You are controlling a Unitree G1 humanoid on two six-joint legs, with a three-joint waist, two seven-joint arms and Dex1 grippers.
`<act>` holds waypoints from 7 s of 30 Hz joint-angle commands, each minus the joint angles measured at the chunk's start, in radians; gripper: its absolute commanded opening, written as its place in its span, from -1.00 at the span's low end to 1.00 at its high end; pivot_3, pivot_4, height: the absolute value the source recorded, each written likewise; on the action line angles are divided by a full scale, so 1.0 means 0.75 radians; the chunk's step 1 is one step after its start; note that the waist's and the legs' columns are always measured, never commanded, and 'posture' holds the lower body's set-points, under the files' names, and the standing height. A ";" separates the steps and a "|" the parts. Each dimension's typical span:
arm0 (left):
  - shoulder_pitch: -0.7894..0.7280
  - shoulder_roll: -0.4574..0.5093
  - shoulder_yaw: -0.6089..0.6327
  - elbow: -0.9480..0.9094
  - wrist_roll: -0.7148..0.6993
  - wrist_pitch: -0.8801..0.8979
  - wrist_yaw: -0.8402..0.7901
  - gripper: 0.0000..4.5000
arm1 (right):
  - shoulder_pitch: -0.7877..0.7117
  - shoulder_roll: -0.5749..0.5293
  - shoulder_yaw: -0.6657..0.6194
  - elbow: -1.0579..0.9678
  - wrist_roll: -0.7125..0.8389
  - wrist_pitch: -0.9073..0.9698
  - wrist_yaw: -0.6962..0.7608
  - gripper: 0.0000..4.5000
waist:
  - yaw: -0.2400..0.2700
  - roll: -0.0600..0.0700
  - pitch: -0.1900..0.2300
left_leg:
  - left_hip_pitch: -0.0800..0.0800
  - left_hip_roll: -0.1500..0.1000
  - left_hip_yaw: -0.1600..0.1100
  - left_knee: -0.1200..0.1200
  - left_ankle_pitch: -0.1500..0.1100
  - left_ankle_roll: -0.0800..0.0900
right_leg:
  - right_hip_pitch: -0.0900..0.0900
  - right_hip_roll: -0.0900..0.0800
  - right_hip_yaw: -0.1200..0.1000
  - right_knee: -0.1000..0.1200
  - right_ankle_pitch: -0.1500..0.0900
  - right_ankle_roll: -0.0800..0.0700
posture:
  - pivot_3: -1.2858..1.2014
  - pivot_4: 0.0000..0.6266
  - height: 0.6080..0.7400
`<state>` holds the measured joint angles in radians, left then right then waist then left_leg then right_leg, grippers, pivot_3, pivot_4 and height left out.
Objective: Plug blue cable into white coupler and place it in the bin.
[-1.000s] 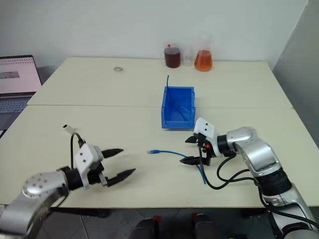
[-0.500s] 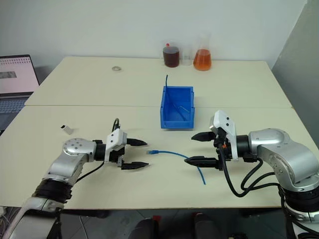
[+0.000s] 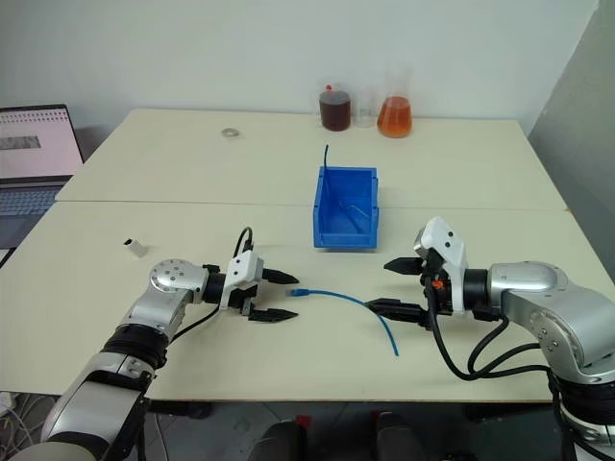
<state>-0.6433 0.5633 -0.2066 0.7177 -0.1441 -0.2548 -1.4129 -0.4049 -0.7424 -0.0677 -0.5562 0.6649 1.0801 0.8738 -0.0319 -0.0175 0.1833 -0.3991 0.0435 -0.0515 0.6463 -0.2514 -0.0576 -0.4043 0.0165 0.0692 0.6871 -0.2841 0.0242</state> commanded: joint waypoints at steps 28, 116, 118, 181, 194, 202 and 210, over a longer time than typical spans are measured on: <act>0.076 -0.011 0.125 -0.509 -0.181 0.598 0.130 -0.89 | -0.023 0.034 -0.038 -0.027 0.110 -0.015 -0.211 1.00 | -0.010 -0.002 0.000 | 0.001 0.000 -0.001 0.001 0.002 0.003 | -0.002 0.001 0.000 0.009 -0.003 0.004 | 0.03 -0.52 1.00; 0.017 -0.255 0.551 -1.197 -1.440 1.897 0.986 -0.15 | -0.427 0.317 -0.196 0.565 1.090 0.166 -0.624 -0.94 | -0.012 -0.002 0.001 | -0.002 0.000 -0.001 -0.002 0.002 0.003 | -0.002 0.001 0.001 -0.001 -0.002 0.002 | 0.03 -0.52 1.00; 0.041 -0.211 0.547 -1.229 -1.415 1.882 0.968 0.05 | -0.437 0.314 -0.189 0.572 1.059 0.160 -0.616 -0.94 | -0.011 -0.002 0.001 | -0.002 0.000 -0.001 -0.003 0.002 0.003 | -0.002 0.001 0.001 -0.002 -0.002 0.002 | 0.03 -0.52 1.00; -0.091 -0.312 0.903 0.077 0.020 0.543 2.497 0.99 | -0.595 0.342 -0.104 0.701 0.587 0.151 -0.257 -0.94 | 0.004 -0.006 0.003 | -0.004 -0.001 0.000 -0.004 0.002 0.002 | -0.002 -0.003 -0.001 -0.007 0.002 0.003 | 0.03 -0.52 1.00; -0.084 -0.314 0.916 0.078 0.014 0.521 2.617 0.99 | -0.571 0.361 -0.121 0.691 0.572 0.145 -0.280 -0.94 | -0.001 -0.006 0.003 | -0.004 -0.001 0.000 -0.004 0.002 0.002 | -0.002 -0.003 -0.001 -0.006 0.003 0.003 | 0.03 -0.52 1.00; -0.095 -0.323 0.926 0.099 -0.033 0.480 2.576 0.58 | -0.577 0.364 -0.133 0.697 0.575 0.148 -0.296 -0.94 | 0.000 -0.006 0.003 | -0.004 -0.001 0.000 -0.004 0.002 0.002 | -0.002 -0.003 -0.001 -0.006 0.003 0.003 | 0.03 -0.52 1.00; -0.121 -0.274 0.952 0.170 -0.067 0.439 2.578 -0.26 | -0.550 0.354 -0.149 0.667 0.591 0.163 -0.318 -0.94 | -0.001 -0.006 0.003 | -0.004 -0.001 0.000 -0.004 0.002 0.002 | -0.002 -0.003 -0.001 -0.006 0.003 0.003 | 0.03 -0.52 1.00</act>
<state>-0.7334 0.3339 0.4871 0.8271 -0.1867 0.0824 0.5151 -0.8154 -0.4679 -0.1430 -0.0103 1.0834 1.2009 0.6426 -0.0325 -0.0222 0.1854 -0.4019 0.0429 -0.0514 0.6435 -0.2502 -0.0562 -0.4058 0.0140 0.0686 0.6824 -0.2822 0.0265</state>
